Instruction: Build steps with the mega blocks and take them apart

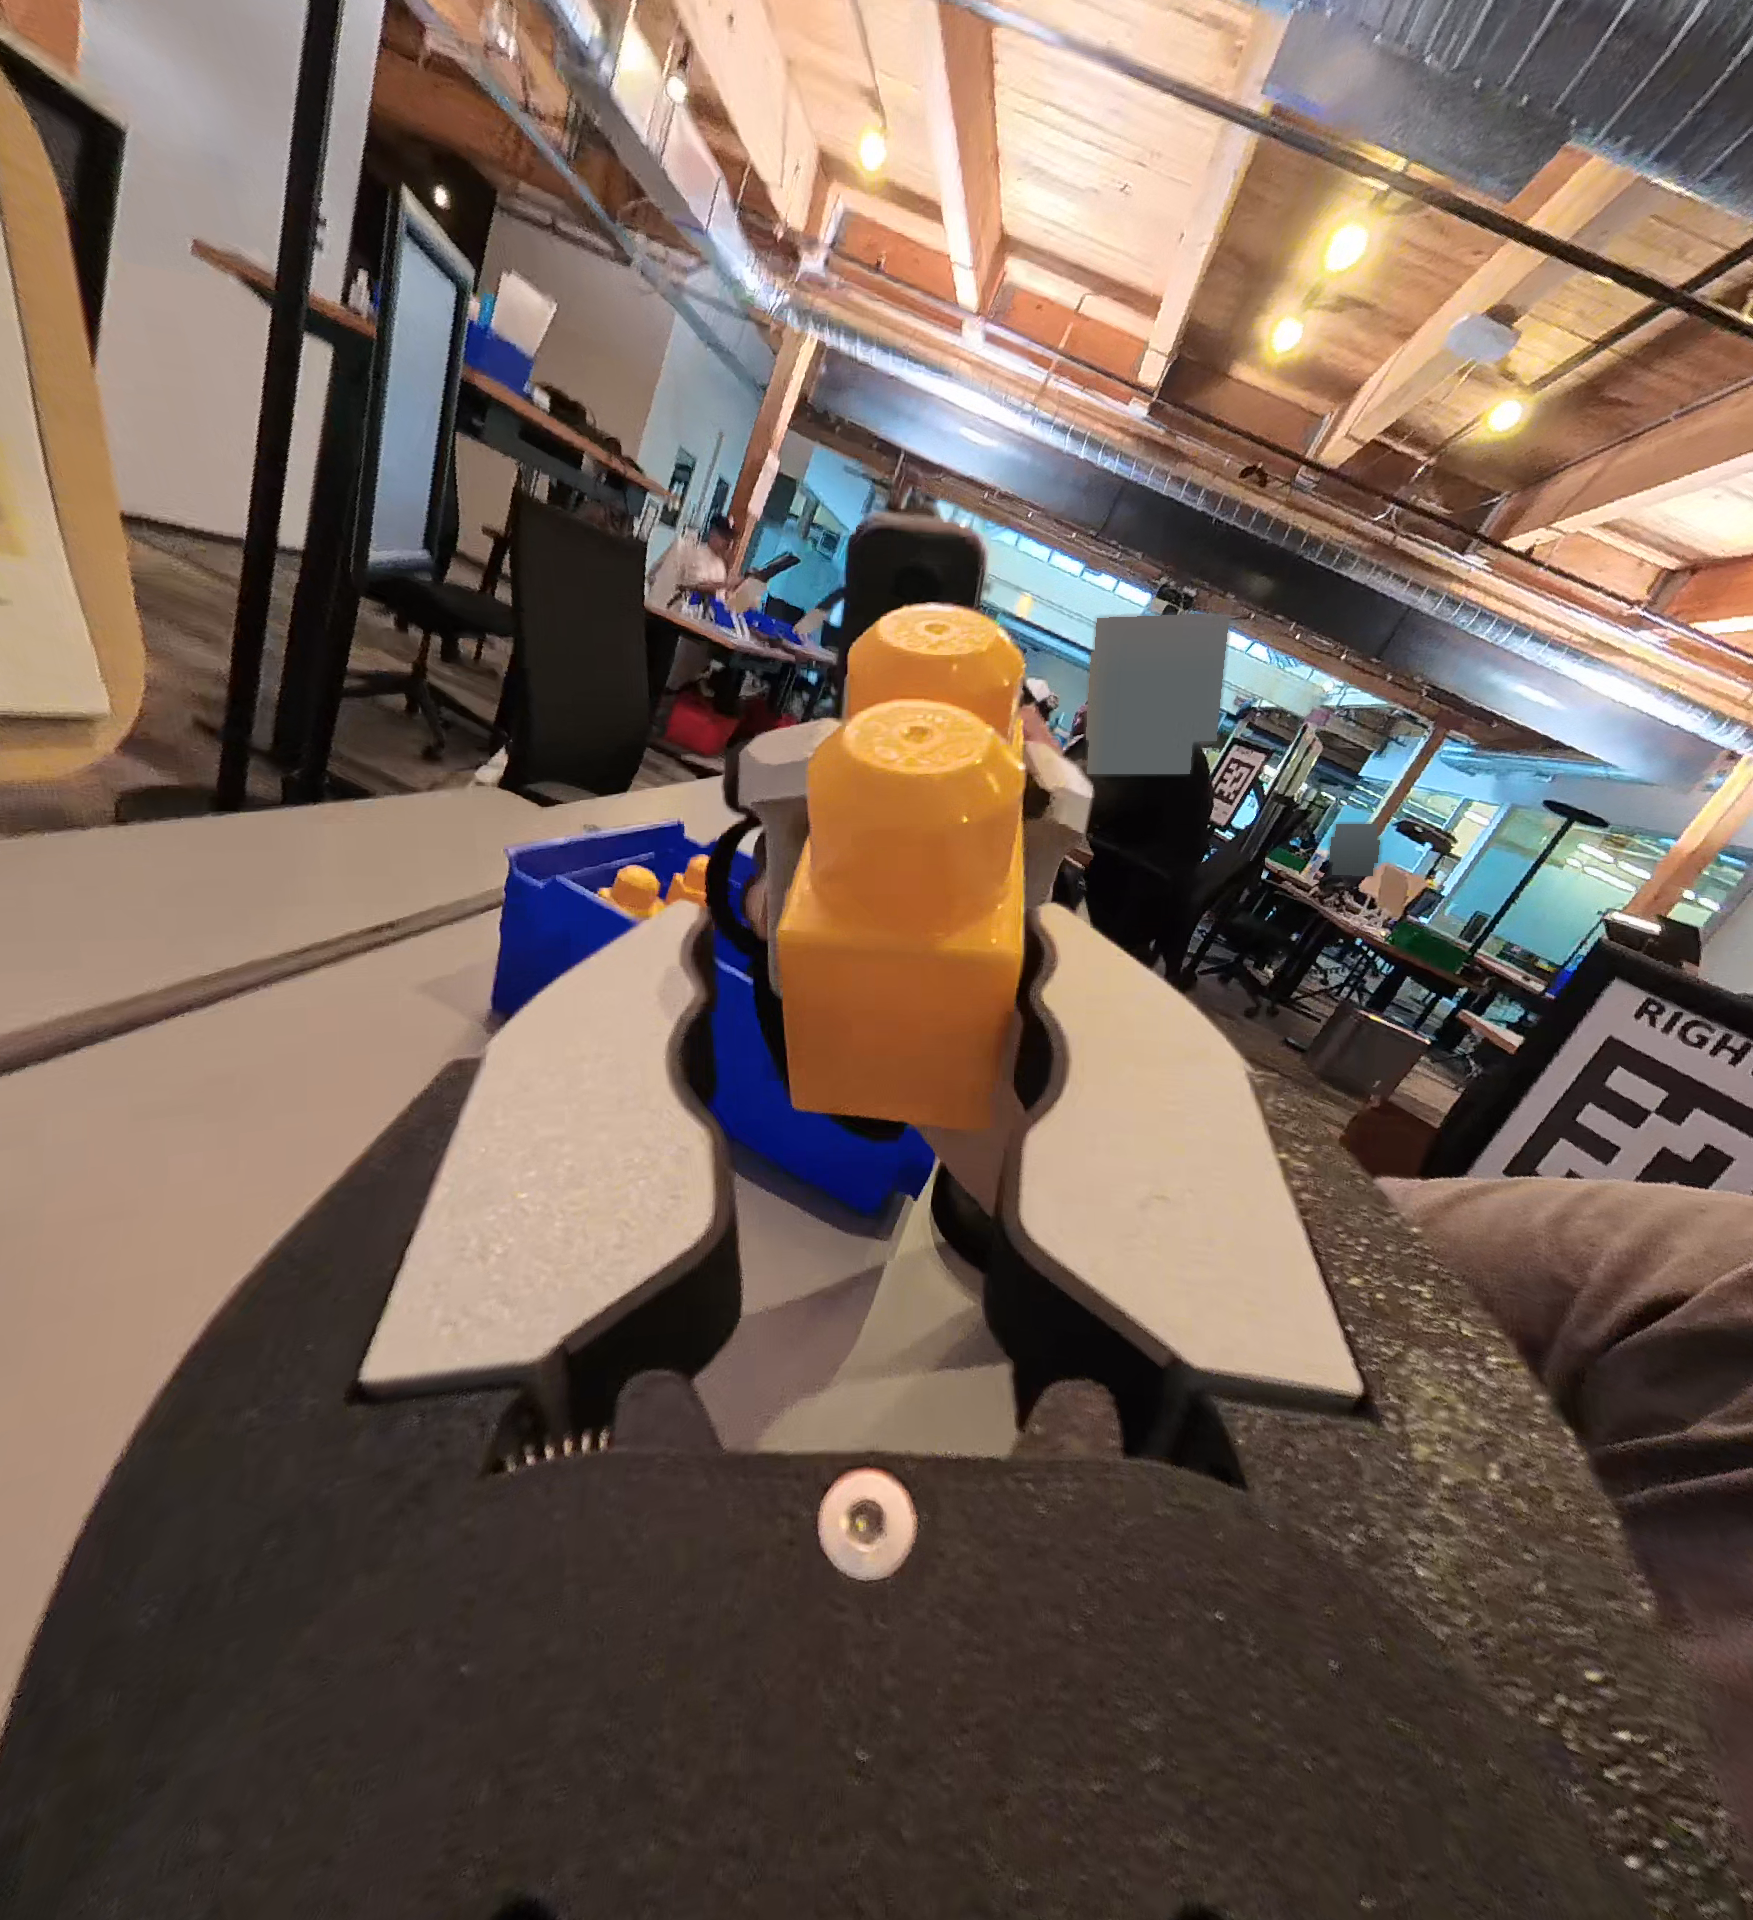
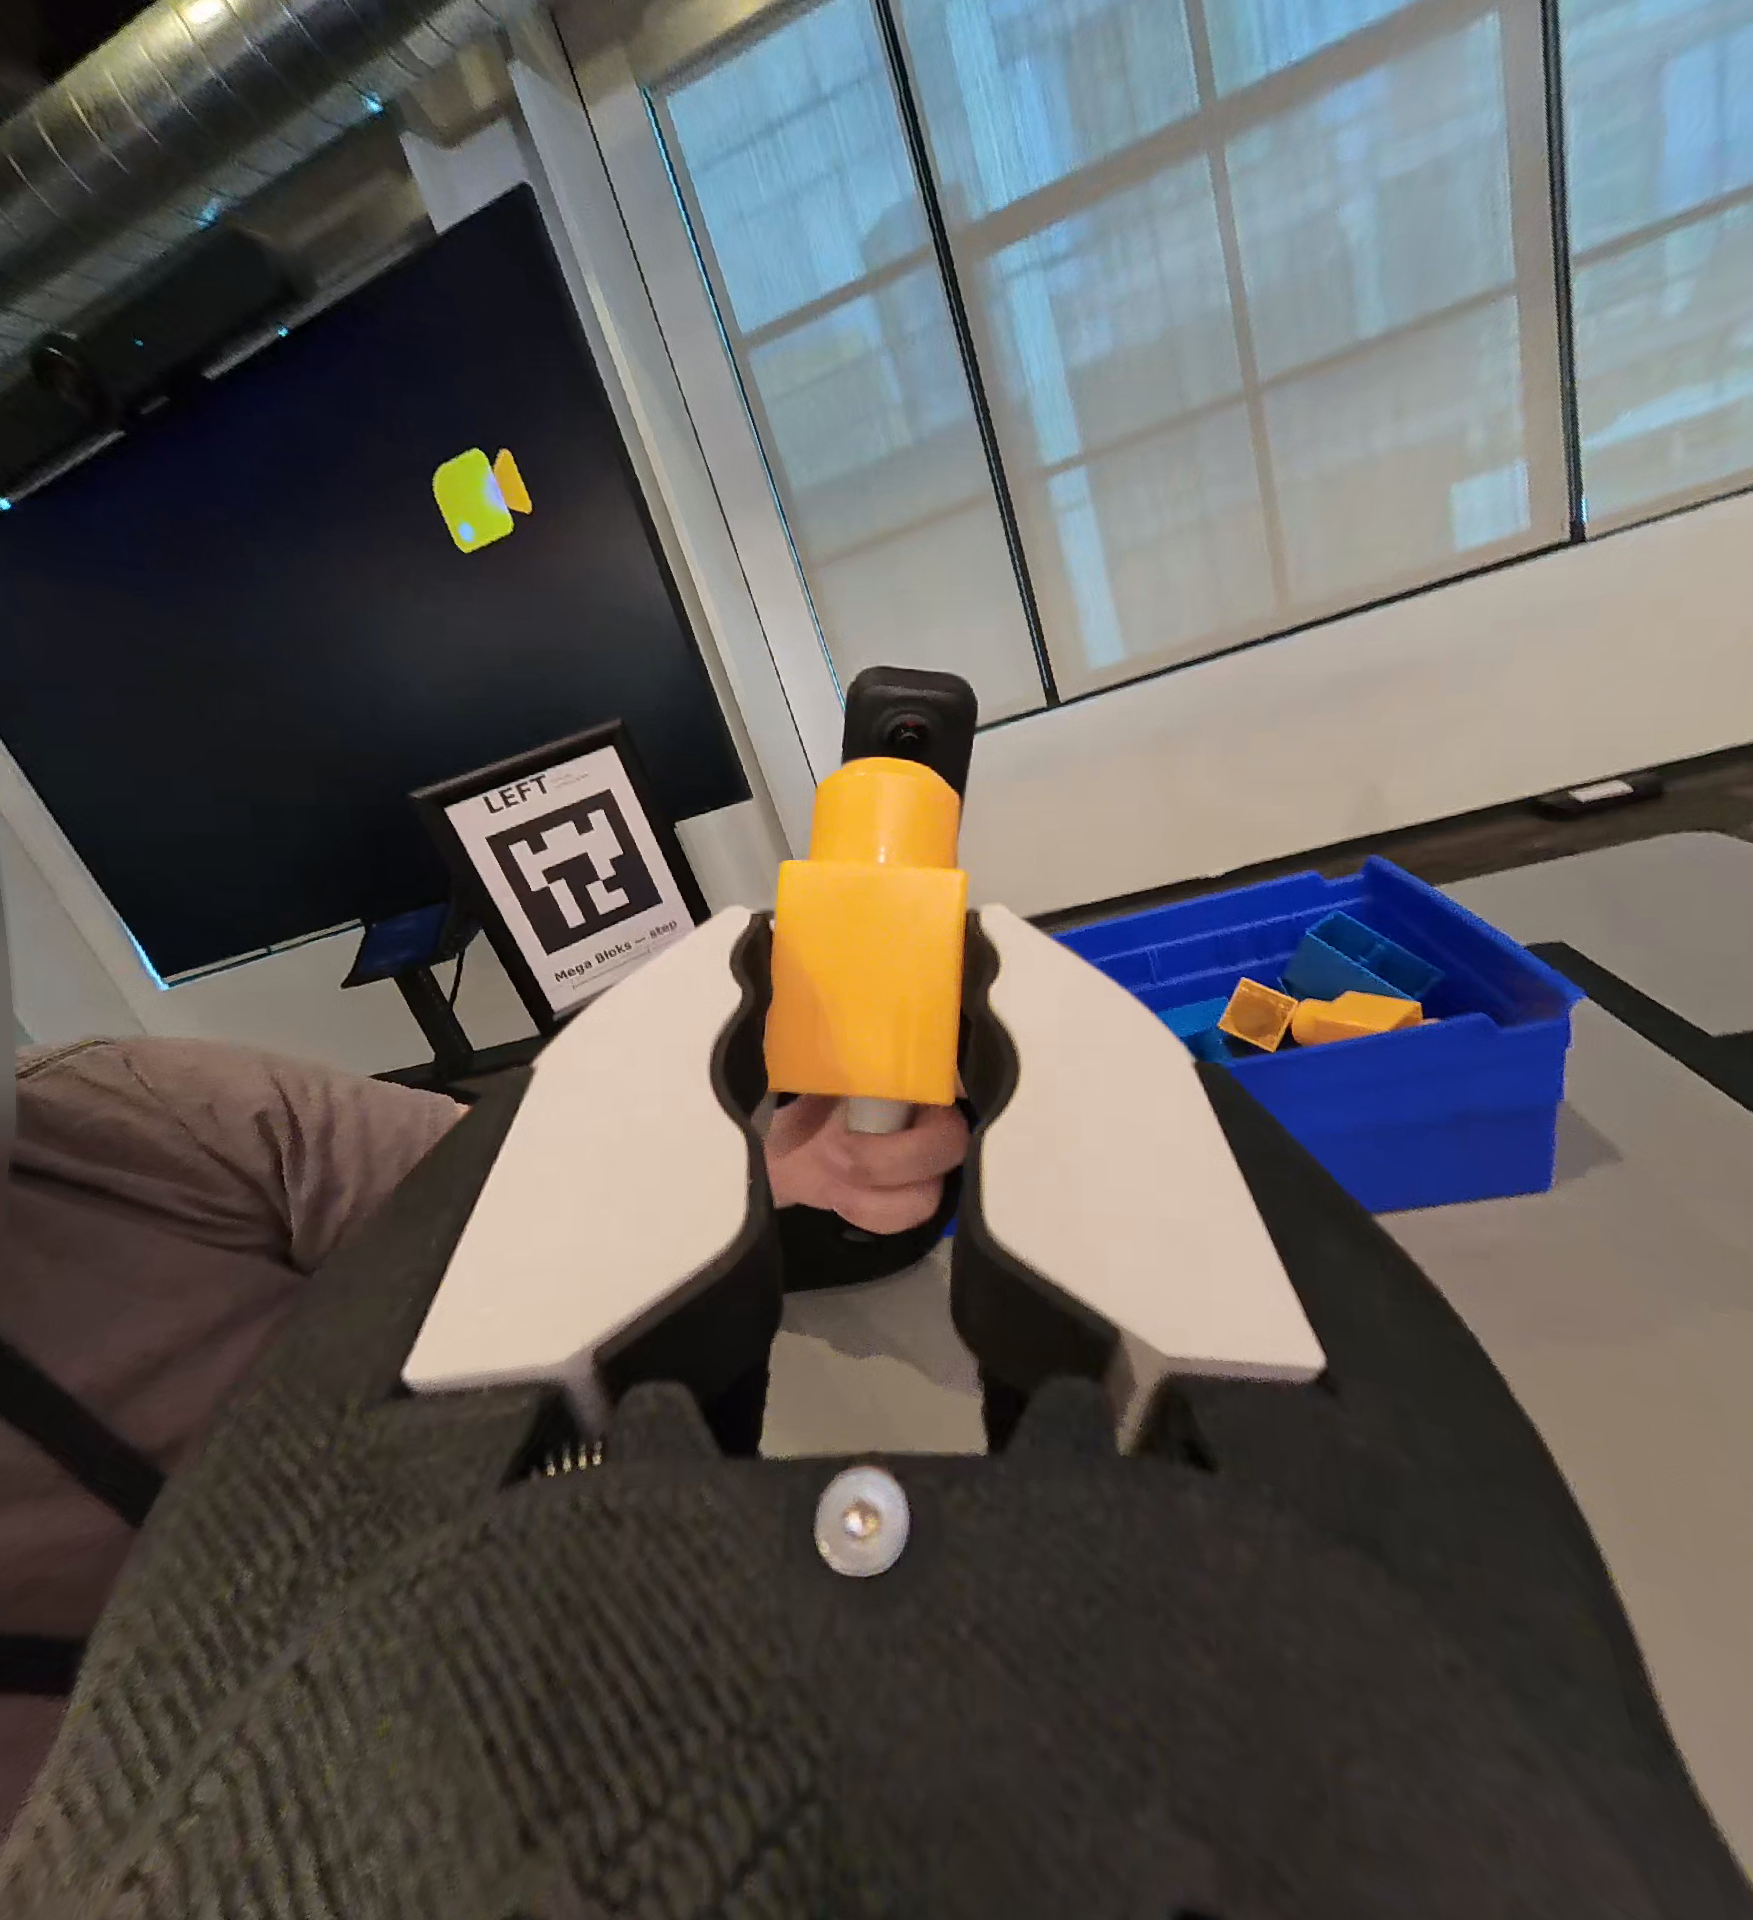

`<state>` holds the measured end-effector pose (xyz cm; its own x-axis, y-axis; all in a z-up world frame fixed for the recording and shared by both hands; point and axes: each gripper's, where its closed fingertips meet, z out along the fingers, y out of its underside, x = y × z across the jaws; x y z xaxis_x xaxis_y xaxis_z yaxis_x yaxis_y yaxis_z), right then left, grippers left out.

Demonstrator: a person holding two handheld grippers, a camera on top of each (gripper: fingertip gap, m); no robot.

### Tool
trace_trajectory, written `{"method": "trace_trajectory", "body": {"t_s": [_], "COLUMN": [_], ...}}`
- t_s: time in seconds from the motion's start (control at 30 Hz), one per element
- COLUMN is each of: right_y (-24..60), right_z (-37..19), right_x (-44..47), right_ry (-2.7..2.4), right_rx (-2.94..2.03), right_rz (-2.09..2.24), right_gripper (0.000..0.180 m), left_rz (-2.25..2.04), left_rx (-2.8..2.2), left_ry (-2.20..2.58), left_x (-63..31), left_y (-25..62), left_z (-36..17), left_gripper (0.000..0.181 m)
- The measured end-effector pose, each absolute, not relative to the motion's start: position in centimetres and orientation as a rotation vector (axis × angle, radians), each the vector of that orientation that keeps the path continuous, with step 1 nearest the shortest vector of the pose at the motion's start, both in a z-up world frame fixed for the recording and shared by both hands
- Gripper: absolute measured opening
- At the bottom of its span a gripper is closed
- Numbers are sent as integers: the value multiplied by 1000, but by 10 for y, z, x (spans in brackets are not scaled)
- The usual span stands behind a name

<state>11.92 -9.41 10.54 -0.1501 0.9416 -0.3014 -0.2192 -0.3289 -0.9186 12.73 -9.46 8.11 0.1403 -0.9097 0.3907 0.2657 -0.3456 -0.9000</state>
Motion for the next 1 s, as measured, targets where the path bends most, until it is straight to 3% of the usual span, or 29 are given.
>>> {"method": "trace_trajectory", "body": {"t_s": [0.17,1.0], "right_y": [-104,-137], "right_z": [114,126], "right_x": [124,130], "right_ry": [-952,-1051], "right_rx": [-1066,-801], "right_rz": [1628,1528], "right_gripper": [36,36], "left_rz": [-1311,-1239], "left_rx": [-1242,-1190], "left_ry": [741,882], "left_x": [125,134], "left_y": [-106,-135], "left_z": [96,103], "left_gripper": [39,38]}}
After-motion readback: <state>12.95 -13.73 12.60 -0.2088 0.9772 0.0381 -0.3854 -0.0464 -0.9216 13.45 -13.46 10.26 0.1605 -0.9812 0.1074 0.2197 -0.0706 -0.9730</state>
